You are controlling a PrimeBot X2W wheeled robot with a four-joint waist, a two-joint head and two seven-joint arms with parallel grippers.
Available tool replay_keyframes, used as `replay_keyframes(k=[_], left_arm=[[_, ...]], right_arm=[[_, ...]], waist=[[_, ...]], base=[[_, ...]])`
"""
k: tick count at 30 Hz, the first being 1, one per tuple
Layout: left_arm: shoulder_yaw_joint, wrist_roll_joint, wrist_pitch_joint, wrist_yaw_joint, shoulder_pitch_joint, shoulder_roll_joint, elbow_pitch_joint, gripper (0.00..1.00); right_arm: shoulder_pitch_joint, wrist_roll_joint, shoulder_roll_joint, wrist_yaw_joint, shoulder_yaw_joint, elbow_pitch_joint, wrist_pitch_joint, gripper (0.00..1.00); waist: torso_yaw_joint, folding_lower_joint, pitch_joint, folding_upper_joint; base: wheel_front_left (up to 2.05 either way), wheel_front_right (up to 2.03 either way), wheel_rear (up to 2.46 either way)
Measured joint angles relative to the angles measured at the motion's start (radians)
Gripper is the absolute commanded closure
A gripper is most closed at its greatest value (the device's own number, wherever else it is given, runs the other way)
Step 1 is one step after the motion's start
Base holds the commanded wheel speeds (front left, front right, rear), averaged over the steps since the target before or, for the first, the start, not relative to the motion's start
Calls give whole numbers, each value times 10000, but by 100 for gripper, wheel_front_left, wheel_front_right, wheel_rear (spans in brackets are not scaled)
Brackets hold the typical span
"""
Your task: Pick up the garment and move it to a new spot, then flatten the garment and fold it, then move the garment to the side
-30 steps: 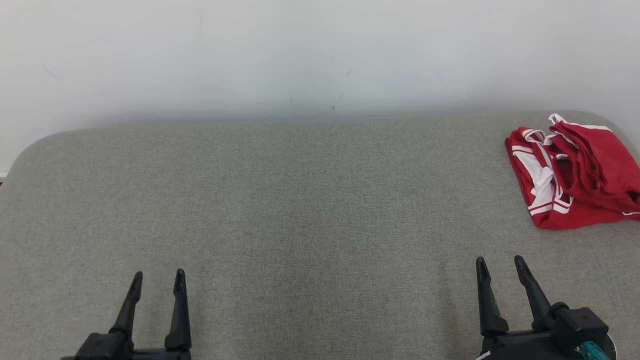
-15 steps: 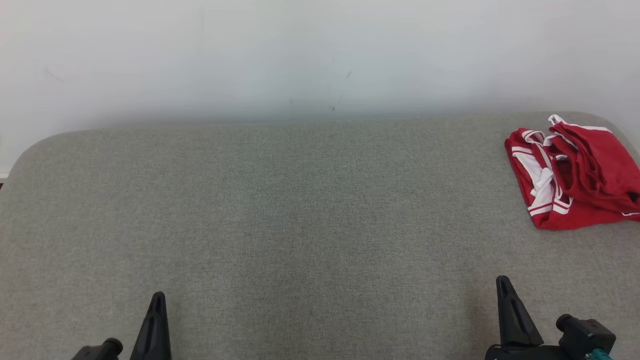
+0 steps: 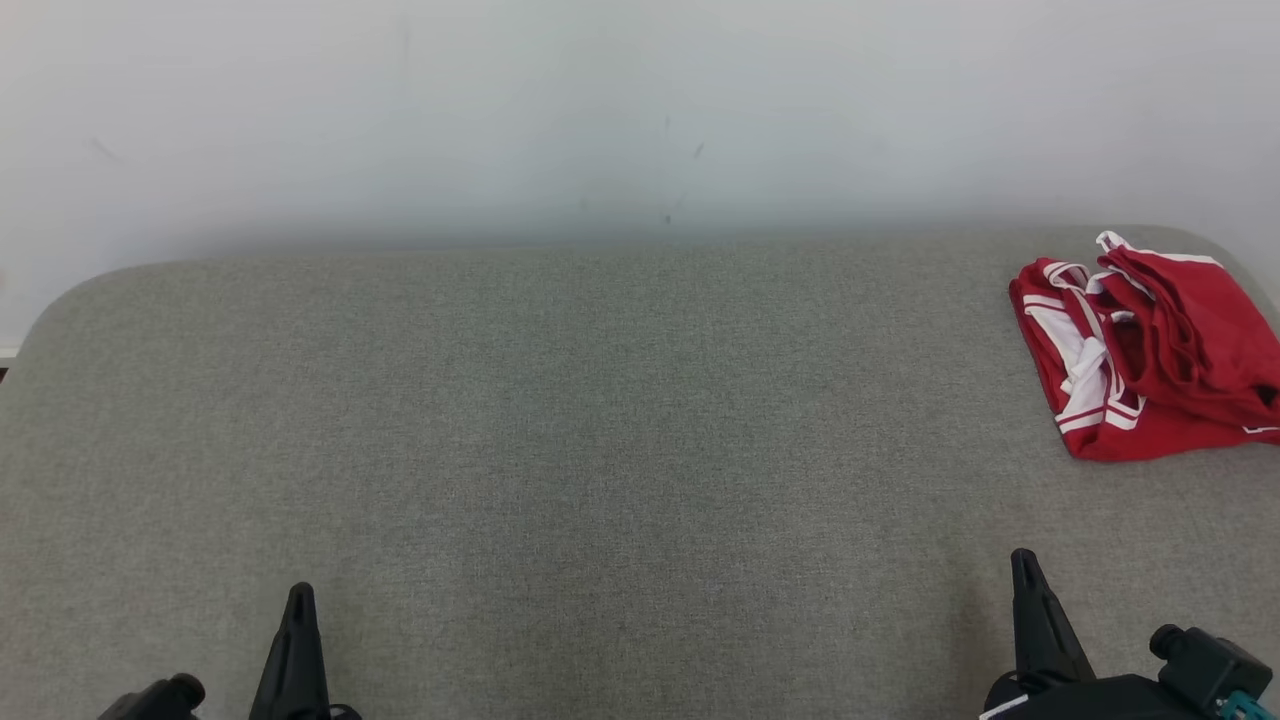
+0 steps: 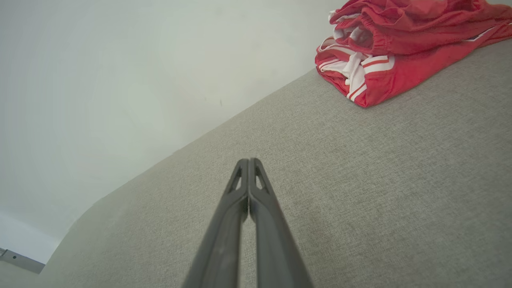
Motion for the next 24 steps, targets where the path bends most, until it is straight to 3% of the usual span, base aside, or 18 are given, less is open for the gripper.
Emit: replay_keyframes(k=[24], left_arm=[[184, -3212, 849, 0, -275, 8, 96, 100]], right_arm=[[-327, 3221, -23, 0, -268, -2, 780, 100]], waist=[[5, 1, -48, 0]], base=[[0, 0, 0]])
